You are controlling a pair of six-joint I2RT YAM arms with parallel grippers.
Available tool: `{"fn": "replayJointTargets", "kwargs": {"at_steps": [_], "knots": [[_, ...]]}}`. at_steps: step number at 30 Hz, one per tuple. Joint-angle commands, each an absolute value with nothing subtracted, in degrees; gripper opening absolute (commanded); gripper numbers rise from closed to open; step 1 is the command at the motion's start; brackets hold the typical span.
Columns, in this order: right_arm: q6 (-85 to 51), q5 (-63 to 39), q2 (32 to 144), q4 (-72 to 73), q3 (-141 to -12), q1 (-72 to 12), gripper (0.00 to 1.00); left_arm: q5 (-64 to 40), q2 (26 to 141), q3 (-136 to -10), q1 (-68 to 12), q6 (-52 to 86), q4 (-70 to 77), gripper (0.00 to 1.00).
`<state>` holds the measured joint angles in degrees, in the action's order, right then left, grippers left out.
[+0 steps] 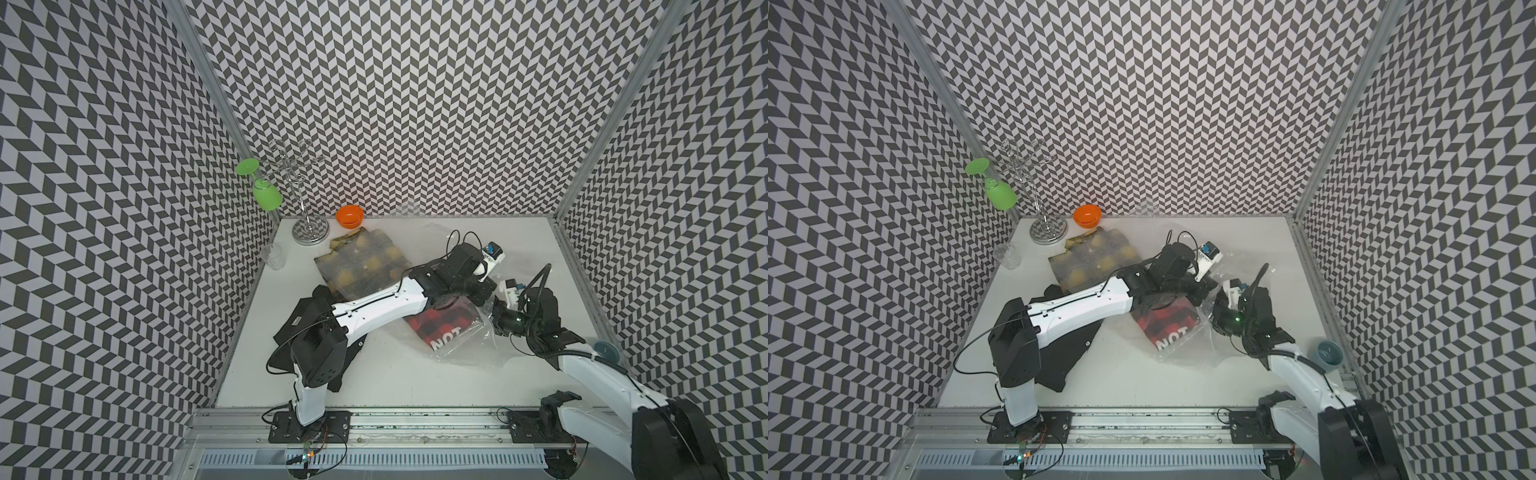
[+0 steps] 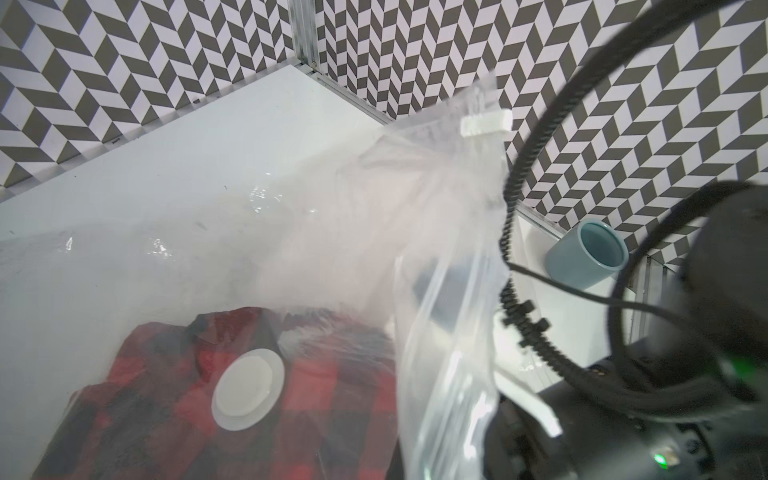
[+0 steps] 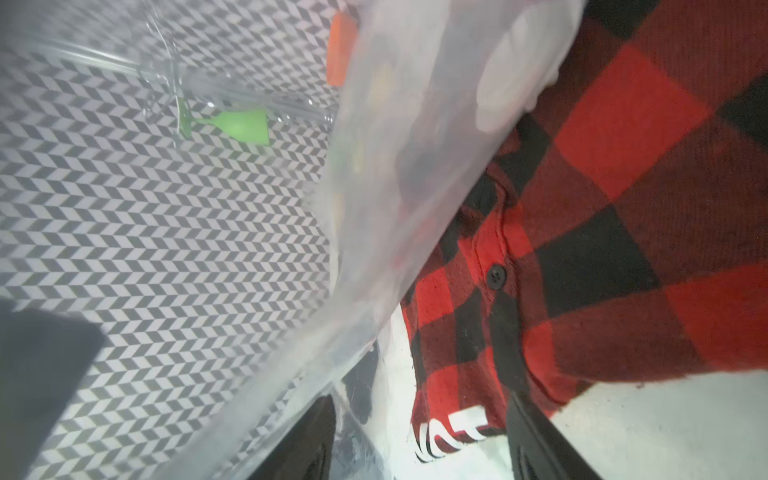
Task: Place the folded shirt into the vacuum bag
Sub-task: Place the shirt in the vacuum bag, then place the vacuum bag at the center of the board.
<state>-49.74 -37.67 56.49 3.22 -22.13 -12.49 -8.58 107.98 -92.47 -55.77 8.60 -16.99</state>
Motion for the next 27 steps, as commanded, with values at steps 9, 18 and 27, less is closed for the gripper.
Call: {"fn": "replayJointTargets", "kwargs": {"at_steps": [9,18,27], "knots": [[-51.8,-24.9,51.0,-10.4,-27.0,-12.3,0.75,-8.9,107.4,-92.4,-52.7,10.0,-15.6,0.01],[-49.6,-12.8,48.5,-13.8,-31.3,-13.1,0.76,-8.7,105.7,-89.8,-52.7,10.3,-14.7,0.02],[-41.9,-4.6,45.2,-26.3,-42.4,-13.2,0.76,-9.8,106.5,-90.4,-52.0,11.1,-14.3,0.04]]}}
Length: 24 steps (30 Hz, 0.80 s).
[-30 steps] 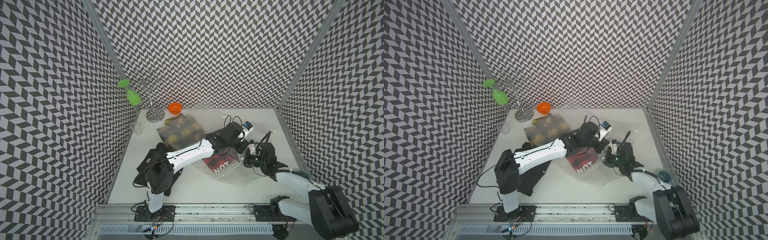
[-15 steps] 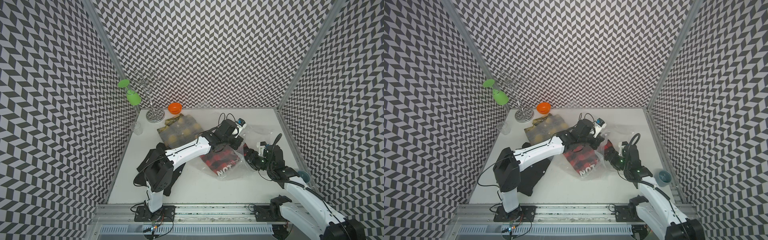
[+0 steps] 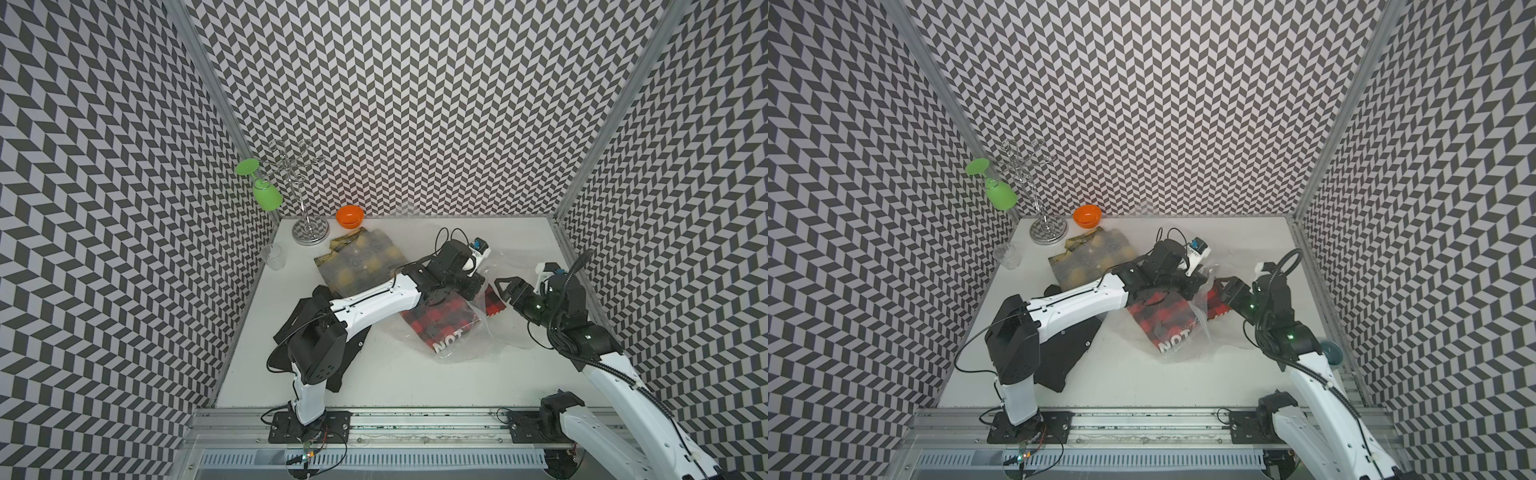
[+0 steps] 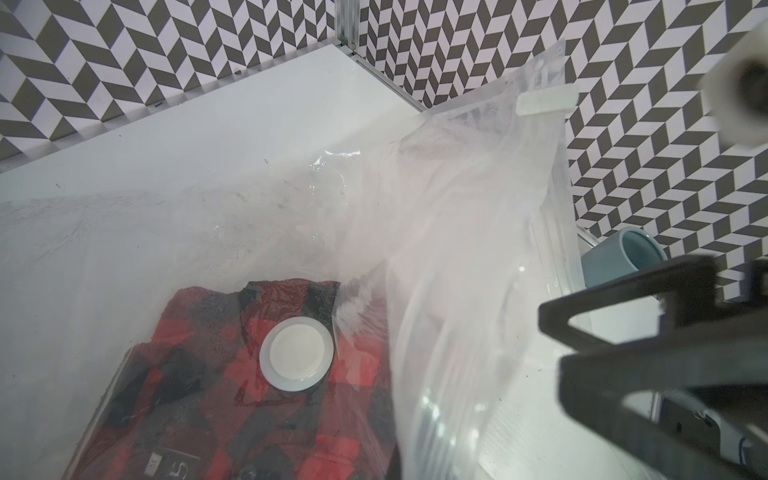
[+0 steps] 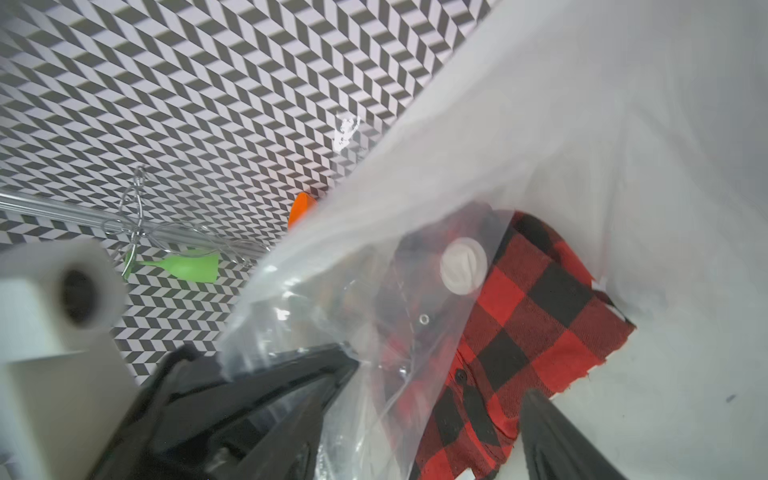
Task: Place the folded shirt into the vacuum bag
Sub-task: Place the vacuum bag at the center of the board.
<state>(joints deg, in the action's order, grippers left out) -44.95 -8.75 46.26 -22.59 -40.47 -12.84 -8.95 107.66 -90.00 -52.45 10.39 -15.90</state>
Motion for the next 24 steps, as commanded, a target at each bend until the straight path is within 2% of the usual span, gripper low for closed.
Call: {"fn": "replayJointTargets", "kwargs": {"at_steps": [1,6,10,11,14,16,17,18,21,24], "knots": [[-41.9,-4.6,45.0,-26.4,-43.2,-13.2,0.76,-10.1,106.4,-90.2,-52.1,11.3,-14.3,0.04],[-41.9,-4.6,46.9,-26.8,-53.4,-13.1,0.76,-12.3,104.3,-86.0,-52.6,12.0,-12.8,0.07],[-41.9,-4.6,58.3,-27.2,-64.1,-13.1,0.76,-16.1,102.1,-81.0,-55.5,15.0,-9.2,0.15],[-41.9,-4.6,62.1,-27.1,-66.3,-13.0,0.76,-16.7,101.7,-79.7,-56.7,15.7,-8.3,0.20],[-41.9,-4.6,71.8,-26.0,-71.2,-13.0,0.76,-17.3,100.2,-76.1,-59.8,17.1,-7.8,0.43],[-41.9,-4.6,77.8,-27.4,-74.8,-13.2,0.76,-17.3,96.9,-72.1,-60.1,18.6,-7.4,0.54],[-30.0,-14.5,80.3,-29.1,-76.3,-13.3,0.73,-16.9,94.3,-69.2,-60.0,19.3,-6.7,0.60],[-25.2,-15.8,82.5,-30.6,-78.1,-13.6,0.71,-16.3,91.3,-66.4,-59.8,20.1,-6.2,0.66],[-22.9,-14.0,87.3,-34.0,-81.0,-15.4,0.67,-16.4,83.1,-60.9,-59.3,21.8,-6.5,0.85],[-21.7,-14.4,90.8,-34.1,-80.8,-18.4,0.66,-17.0,78.3,-56.3,-57.4,24.7,-5.9,0.86]]}}
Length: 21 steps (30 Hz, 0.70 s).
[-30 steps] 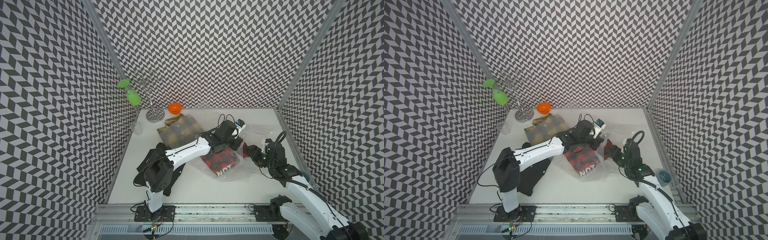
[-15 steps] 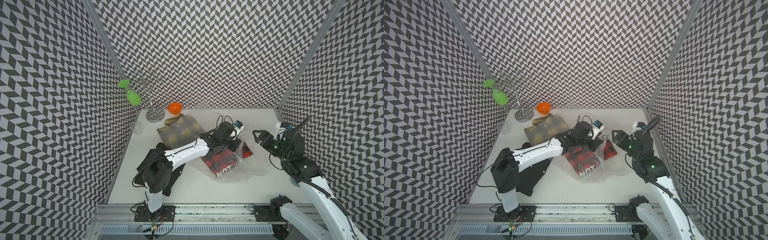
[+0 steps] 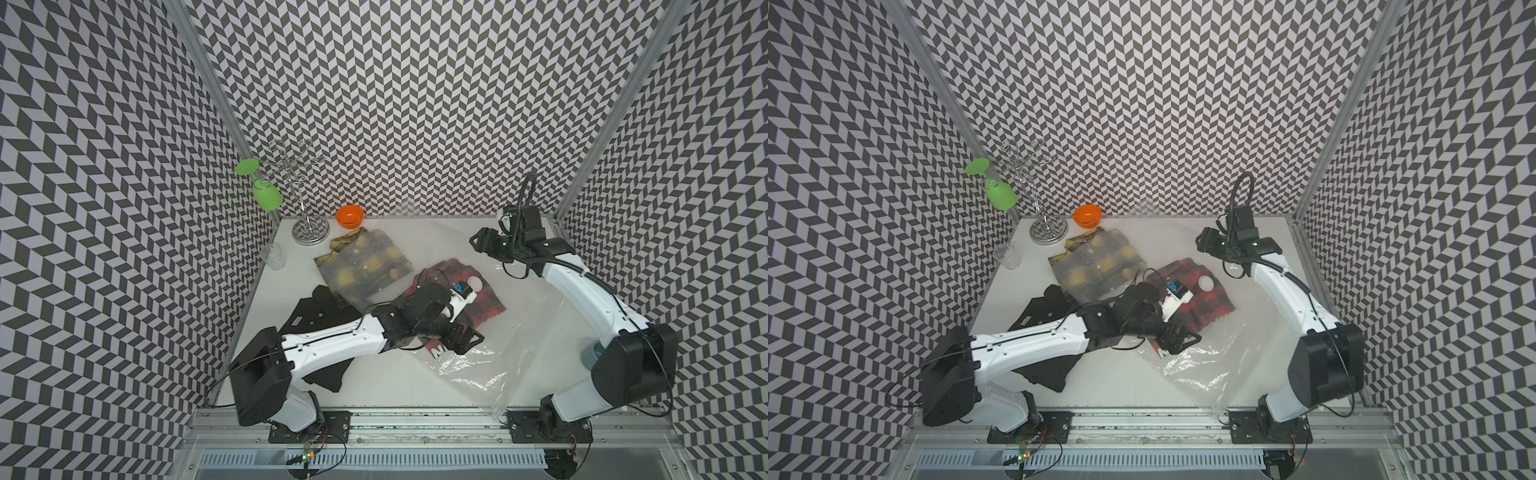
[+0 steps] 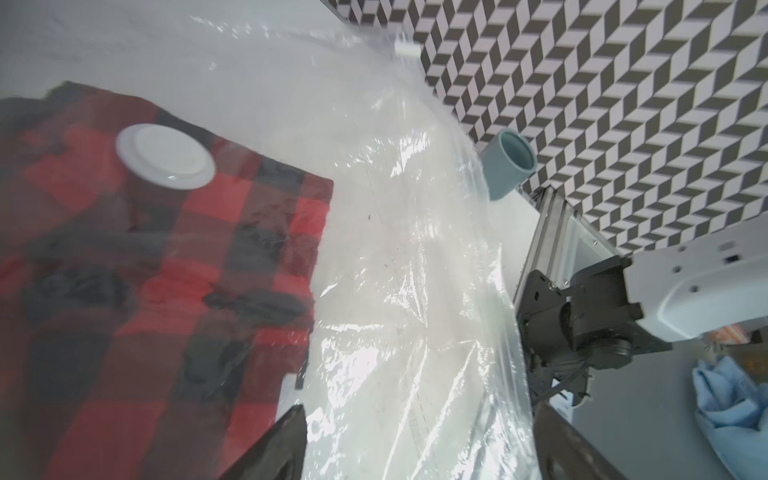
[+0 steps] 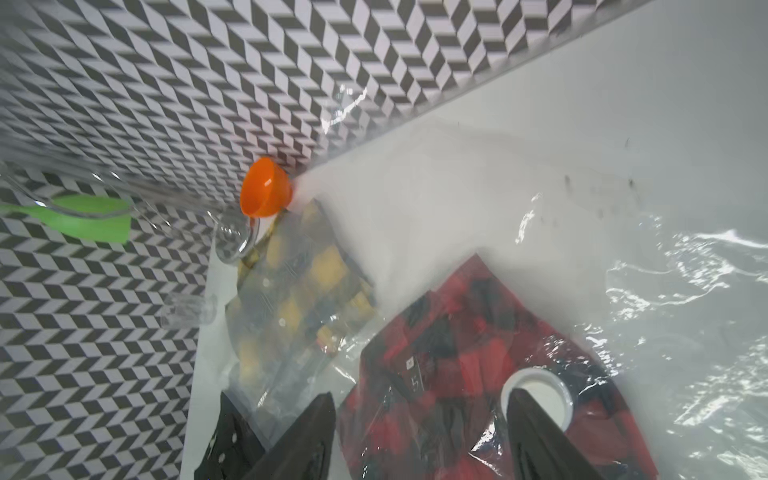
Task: Place the folded shirt into the vacuum bag
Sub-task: Place the vacuum bag at the center of the board, then adjust the vacuum bag at the center of the board.
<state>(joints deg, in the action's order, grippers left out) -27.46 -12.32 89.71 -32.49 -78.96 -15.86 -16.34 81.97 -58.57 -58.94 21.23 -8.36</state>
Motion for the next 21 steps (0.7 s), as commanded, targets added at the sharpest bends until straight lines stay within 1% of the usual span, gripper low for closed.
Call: {"fn": "replayJointTargets", "kwargs": {"at_steps": [1,5,7,12,14,17,21], "knots": [[-21.5,-14.2,92.2,-34.1,-80.4,-19.2,0.66,-17.3,77.8,-54.4,-55.7,25.8,-5.7,0.85],[-23.4,-13.3,96.1,-30.1,-75.9,-19.7,0.63,-16.6,80.9,-48.4,-48.4,30.7,-6.3,0.78],[-24.3,-13.2,97.4,-28.4,-74.1,-19.7,0.63,-14.3,82.7,-46.9,-46.0,32.1,-6.2,0.78],[-26.9,-13.7,98.3,-22.3,-68.3,-19.3,0.62,-9.4,88.5,-48.1,-45.1,32.4,-5.4,0.78],[-31.8,-15.2,98.3,-18.8,-64.9,-18.2,0.62,-8.5,90.7,-47.5,-44.6,33.1,-4.0,0.78],[-33.5,-17.2,99.4,-16.1,-62.2,-16.7,0.62,-8.9,93.7,-46.7,-42.9,34.4,-0.9,0.78],[-34.8,-18.5,99.9,-14.0,-59.1,-15.4,0.62,-7.2,98.2,-49.0,-41.5,34.0,0.1,0.78]]}}
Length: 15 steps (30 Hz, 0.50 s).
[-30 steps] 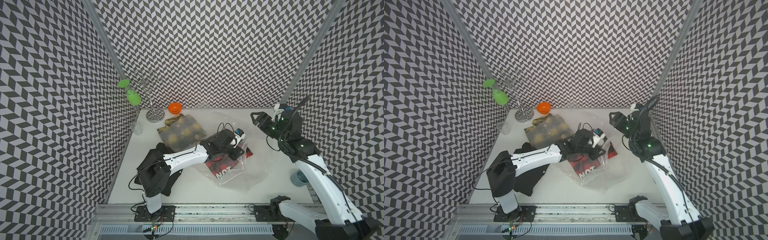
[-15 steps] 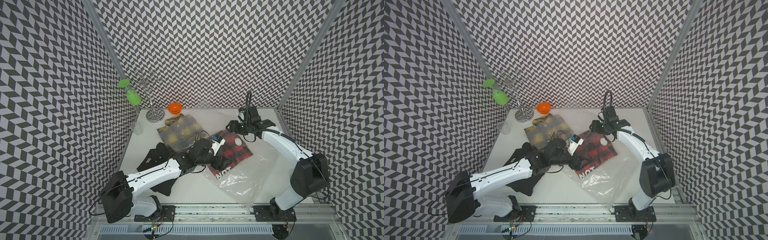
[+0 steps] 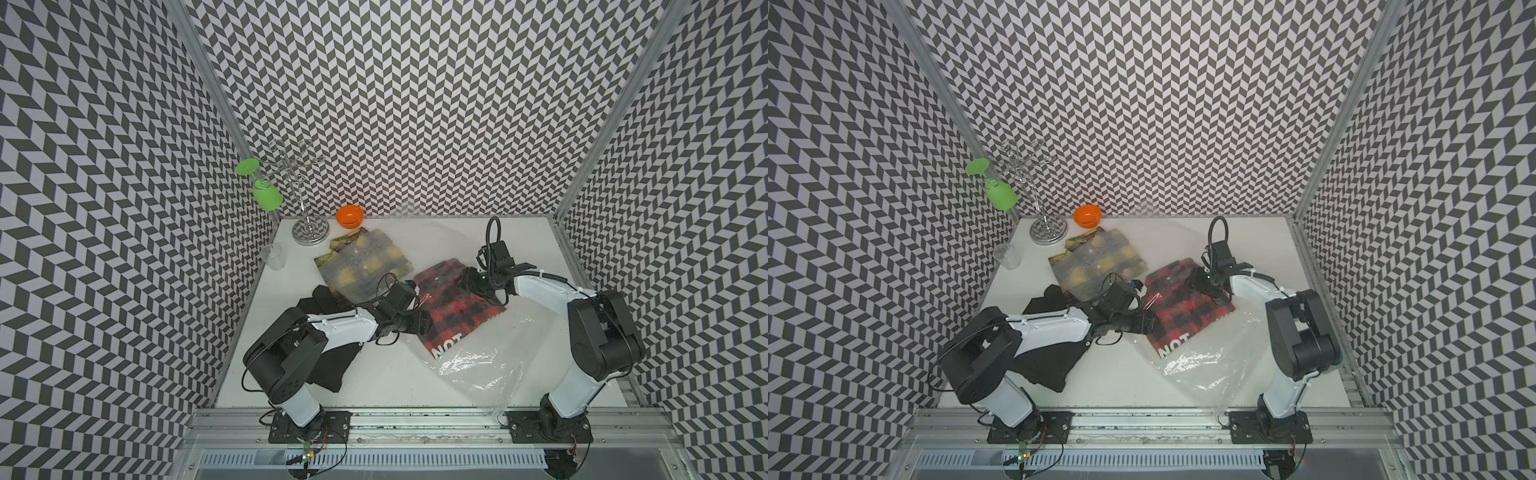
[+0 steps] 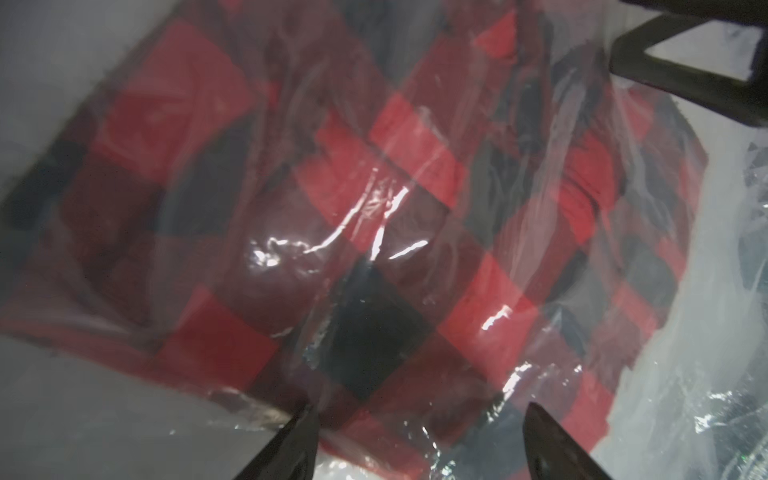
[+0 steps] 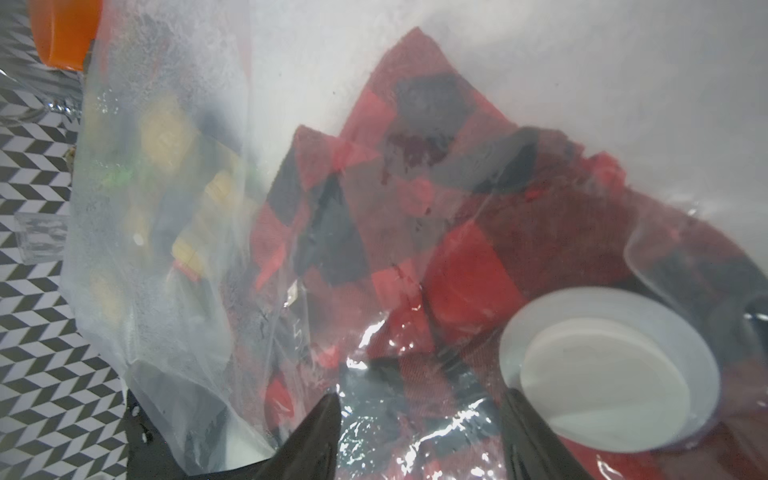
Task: Place the folded shirt into the vacuum bag
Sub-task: Adjust the vacuum bag at the center of the board.
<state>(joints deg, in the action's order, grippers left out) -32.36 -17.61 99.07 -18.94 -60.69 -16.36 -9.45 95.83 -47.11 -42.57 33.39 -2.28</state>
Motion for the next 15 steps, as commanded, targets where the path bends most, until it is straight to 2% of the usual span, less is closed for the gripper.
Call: {"fn": "replayJointTargets", "kwargs": {"at_steps": [1,7,15], "knots": [[-35.2,-18.4,99.7,-13.4,-58.0,-15.3,0.62,-6.8,99.5,-49.9,-41.1,33.7,0.2,0.78],[-37.8,-19.5,97.4,-9.4,-48.5,-14.9,0.62,-6.1,106.7,-56.3,-40.6,32.8,0.2,0.78],[-43.2,-24.3,91.4,-3.9,-38.8,-15.3,0.61,-6.5,117.5,-74.2,-39.9,27.9,-5.2,0.78]]}}
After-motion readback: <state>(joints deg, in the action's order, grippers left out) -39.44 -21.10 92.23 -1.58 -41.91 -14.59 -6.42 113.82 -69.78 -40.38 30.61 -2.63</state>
